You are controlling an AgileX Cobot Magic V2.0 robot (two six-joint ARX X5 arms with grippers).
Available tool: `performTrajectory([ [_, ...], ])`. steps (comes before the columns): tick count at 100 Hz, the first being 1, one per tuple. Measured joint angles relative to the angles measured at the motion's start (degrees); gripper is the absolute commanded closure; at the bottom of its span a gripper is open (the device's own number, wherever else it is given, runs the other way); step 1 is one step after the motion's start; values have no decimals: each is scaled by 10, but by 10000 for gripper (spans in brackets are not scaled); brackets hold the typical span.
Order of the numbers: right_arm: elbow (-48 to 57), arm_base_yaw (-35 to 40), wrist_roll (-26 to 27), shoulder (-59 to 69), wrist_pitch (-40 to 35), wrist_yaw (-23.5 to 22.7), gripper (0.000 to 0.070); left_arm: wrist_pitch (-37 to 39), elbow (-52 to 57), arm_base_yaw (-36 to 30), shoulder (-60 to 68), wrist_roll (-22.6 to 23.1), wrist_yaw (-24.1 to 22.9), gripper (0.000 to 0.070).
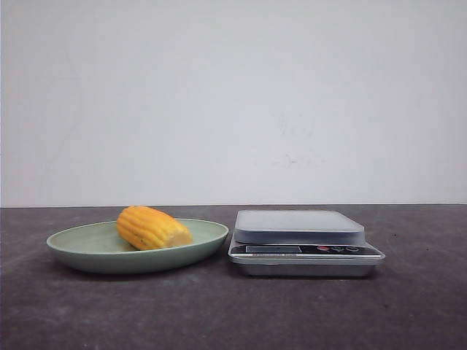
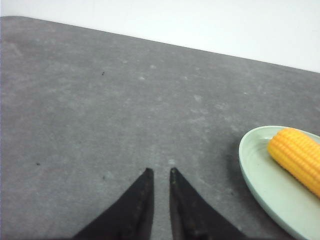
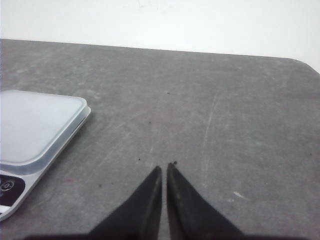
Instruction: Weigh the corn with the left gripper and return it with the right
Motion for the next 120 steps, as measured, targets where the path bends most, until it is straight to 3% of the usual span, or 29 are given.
performTrajectory([
  [35,0,0,23,0,0,-5,690,0,0,0,0,-17,-1,689],
  [64,41,0,108,3,-4,-5,695,-22,13,0,3,-96,0,688],
  [86,184,0,127,63,-38,-2,695,-38,169,0,84,-117,8,688],
  [98,250,0,127,117,-66,-1,695,-80,275,0,174,-87,50,684],
  [104,285,0,127,139,-68,0,694,-111,334,0,222,-74,68,607],
  [110,321,0,127,160,-68,-1,651,-140,393,0,265,-68,81,414],
  [115,351,0,126,176,-71,-1,510,-158,440,0,294,-66,91,269],
  [120,378,0,125,193,-75,-1,319,-177,484,0,318,-63,106,228],
])
